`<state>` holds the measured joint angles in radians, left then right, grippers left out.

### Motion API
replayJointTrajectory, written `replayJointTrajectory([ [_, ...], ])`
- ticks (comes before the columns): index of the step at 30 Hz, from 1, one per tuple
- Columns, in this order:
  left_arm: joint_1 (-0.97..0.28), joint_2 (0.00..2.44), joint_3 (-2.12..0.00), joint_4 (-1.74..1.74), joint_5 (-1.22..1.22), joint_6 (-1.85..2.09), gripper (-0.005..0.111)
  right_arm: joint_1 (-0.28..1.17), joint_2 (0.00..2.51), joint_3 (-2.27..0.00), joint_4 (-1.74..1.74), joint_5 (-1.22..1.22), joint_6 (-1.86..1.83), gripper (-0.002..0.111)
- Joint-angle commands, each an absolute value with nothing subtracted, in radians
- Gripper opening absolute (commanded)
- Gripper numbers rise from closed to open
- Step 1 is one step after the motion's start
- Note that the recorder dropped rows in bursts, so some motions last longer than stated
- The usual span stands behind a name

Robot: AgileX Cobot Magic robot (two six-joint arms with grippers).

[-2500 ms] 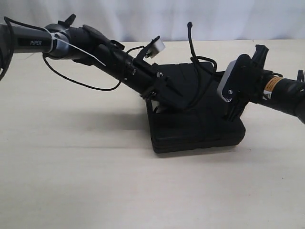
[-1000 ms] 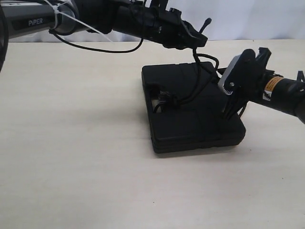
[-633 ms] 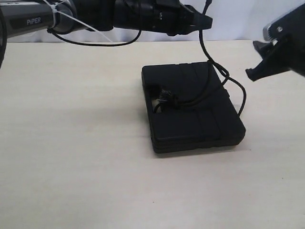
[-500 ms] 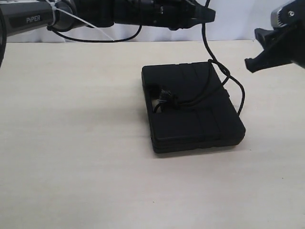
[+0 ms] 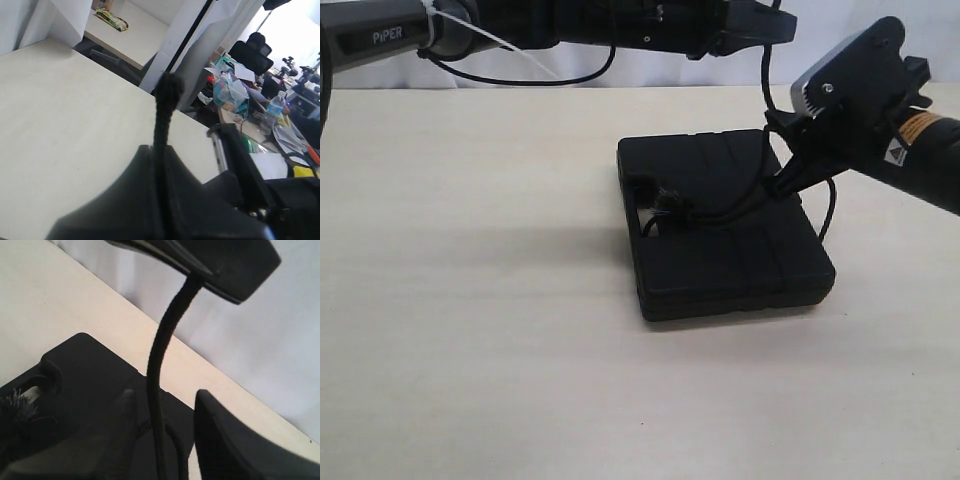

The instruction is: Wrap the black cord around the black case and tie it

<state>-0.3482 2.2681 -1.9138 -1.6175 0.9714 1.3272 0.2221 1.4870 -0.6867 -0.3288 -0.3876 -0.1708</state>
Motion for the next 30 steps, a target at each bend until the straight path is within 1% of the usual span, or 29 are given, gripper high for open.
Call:
replayJointTrajectory([
  [1, -0.345, 2.262, -1.921, -1.628, 1.039, 1.331, 0.000, 0.224, 1.524, -0.686, -0.319, -0.474, -0.165, 0.036],
  [4, -0.345, 2.262, -1.921, -1.628, 1.059, 1.331, 0.000, 0.224, 1.544, -0.697, -0.283, -0.474, -0.191, 0.035],
  [5, -0.345, 2.262, -1.921, -1.628, 1.061, 1.331, 0.000, 0.224, 1.544, -0.703, -0.256, -0.466, -0.193, 0.032],
  [6, -0.345, 2.262, -1.921, -1.628, 1.061, 1.331, 0.000, 0.224, 1.546, -0.709, -0.241, -0.454, -0.193, 0.027],
  [8, -0.345, 2.262, -1.921, -1.628, 1.061, 1.331, 0.000, 0.224, 1.546, -0.722, -0.239, -0.422, -0.193, 0.007],
  [9, -0.345, 2.262, -1.921, -1.628, 1.061, 1.331, 0.000, 0.224, 1.546, -0.729, -0.239, -0.412, -0.193, 0.004],
  [14, -0.345, 2.262, -1.921, -1.608, 1.021, 1.250, 0.001, 0.221, 1.544, -0.731, -0.239, -0.410, -0.163, 0.004],
  [16, -0.337, 2.262, -1.921, -1.564, 1.010, 1.245, 0.006, 0.215, 1.530, -0.731, -0.239, -0.410, -0.136, 0.004],
  [19, -0.324, 2.262, -1.921, -1.410, 1.010, 1.193, 0.021, 0.185, 1.495, -0.733, -0.239, -0.377, -0.099, 0.004],
  [20, -0.312, 2.262, -1.921, -1.315, 1.001, 1.159, 0.028, 0.166, 1.480, -0.733, -0.239, -0.364, -0.089, 0.004],
  [24, -0.282, 2.262, -1.921, -0.970, 0.983, 0.993, 0.046, 0.070, 1.451, -0.733, -0.239, -0.317, 0.000, 0.004],
  [26, -0.267, 2.262, -1.921, -0.781, 1.010, 0.897, 0.049, 0.026, 1.448, -0.733, -0.239, -0.305, 0.045, 0.004],
  [30, -0.244, 2.262, -1.921, -0.486, 1.090, 0.634, 0.050, -0.048, 1.448, -0.733, -0.158, -0.305, 0.068, 0.004],
])
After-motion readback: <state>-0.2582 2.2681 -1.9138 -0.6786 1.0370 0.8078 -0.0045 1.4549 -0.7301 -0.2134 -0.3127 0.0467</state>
